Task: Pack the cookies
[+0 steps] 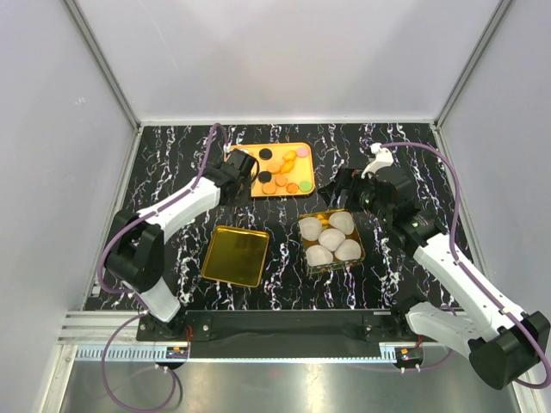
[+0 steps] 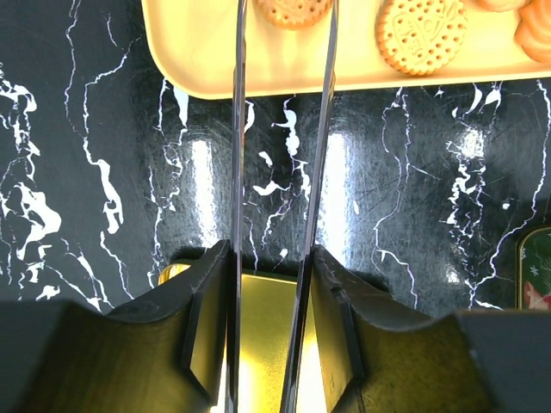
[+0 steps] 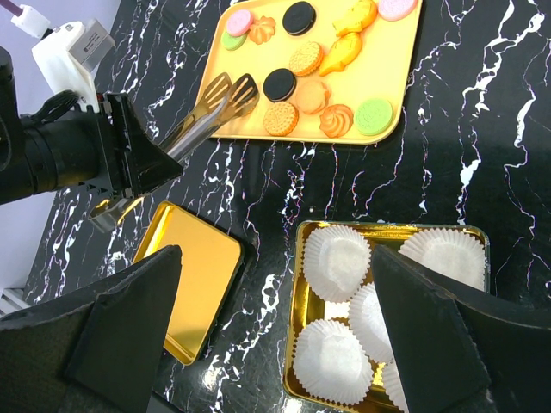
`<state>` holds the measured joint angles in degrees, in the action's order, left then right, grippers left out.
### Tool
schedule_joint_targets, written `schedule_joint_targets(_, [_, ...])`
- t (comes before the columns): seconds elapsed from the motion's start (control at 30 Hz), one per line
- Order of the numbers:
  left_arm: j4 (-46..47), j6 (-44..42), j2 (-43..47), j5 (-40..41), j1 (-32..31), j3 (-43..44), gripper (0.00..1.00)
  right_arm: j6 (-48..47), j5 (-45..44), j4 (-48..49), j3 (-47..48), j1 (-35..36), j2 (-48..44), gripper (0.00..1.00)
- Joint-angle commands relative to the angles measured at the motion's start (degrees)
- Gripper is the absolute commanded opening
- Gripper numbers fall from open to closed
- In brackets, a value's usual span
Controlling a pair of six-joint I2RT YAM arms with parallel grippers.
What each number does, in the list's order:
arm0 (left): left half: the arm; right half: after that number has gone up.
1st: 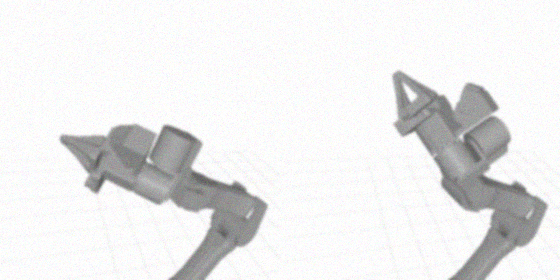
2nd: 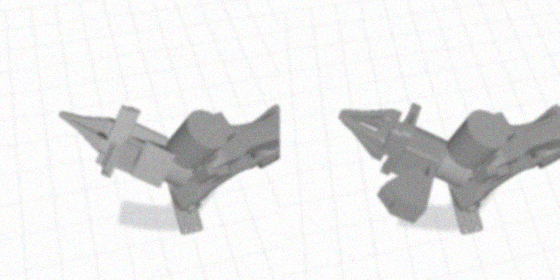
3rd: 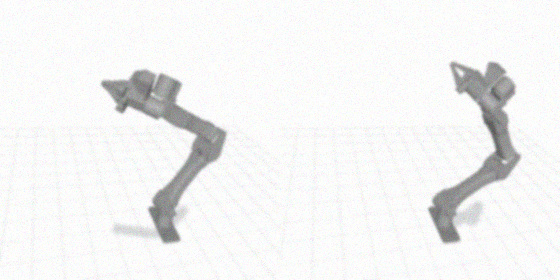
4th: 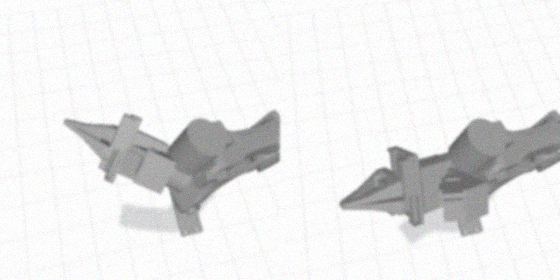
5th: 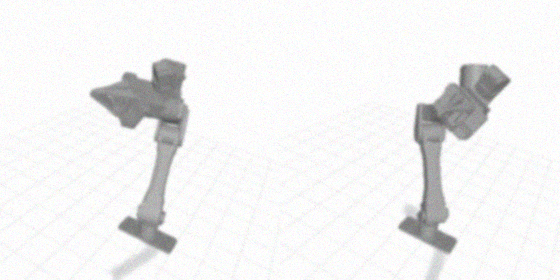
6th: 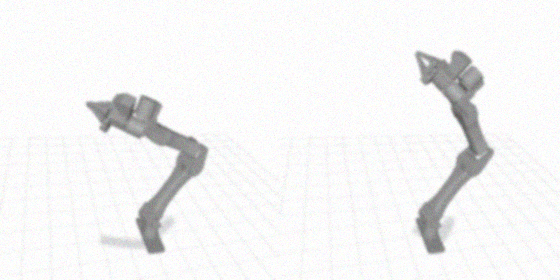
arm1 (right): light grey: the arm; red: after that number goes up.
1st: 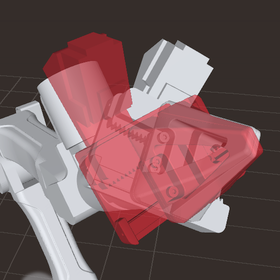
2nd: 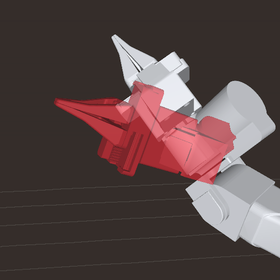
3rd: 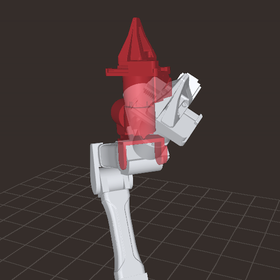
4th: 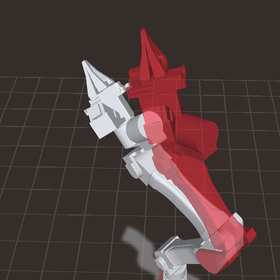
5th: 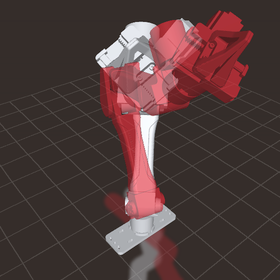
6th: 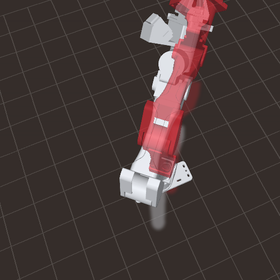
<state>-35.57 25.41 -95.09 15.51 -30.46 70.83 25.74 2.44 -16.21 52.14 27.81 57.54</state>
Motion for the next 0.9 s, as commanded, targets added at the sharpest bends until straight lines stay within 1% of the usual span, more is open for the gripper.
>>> schedule_joint_targets(0.0, [-0.3, -1.2, 2.5, 2.5, -0.3, 3.6, 0.39, -0.8, -1.2, 1.4, 0.2, 0.2, -1.1, 1.00])
schedule_joint_targets(0.23, [-1.9, -1.7, 3.4, 2.7, -0.3, 5.7, 0.39, -1.0, -1.6, 1.1, 0.2, 0.2, -1.3, 1.00])
schedule_joint_targets(0.53, [-2.9, -2.1, 5.0, 2.5, -0.4, 6.4, 0.39, -1.0, -2.2, 1.0, 0.4, 0.2, -1.0, 1.00])
schedule_joint_targets(0.8, [-5.5, -3.2, 6.8, 2.9, -3.2, 8.4, 0.39, -1.0, -2.2, 0.7, 0.7, 0.1, -1.5, 1.00])
schedule_joint_targets(0.87, [-6.2, -3.1, 7.5, 2.9, -4.8, 8.9, 0.39, -1.0, -4.1, -0.1, 1.2, 0.2, -1.6, 1.00])
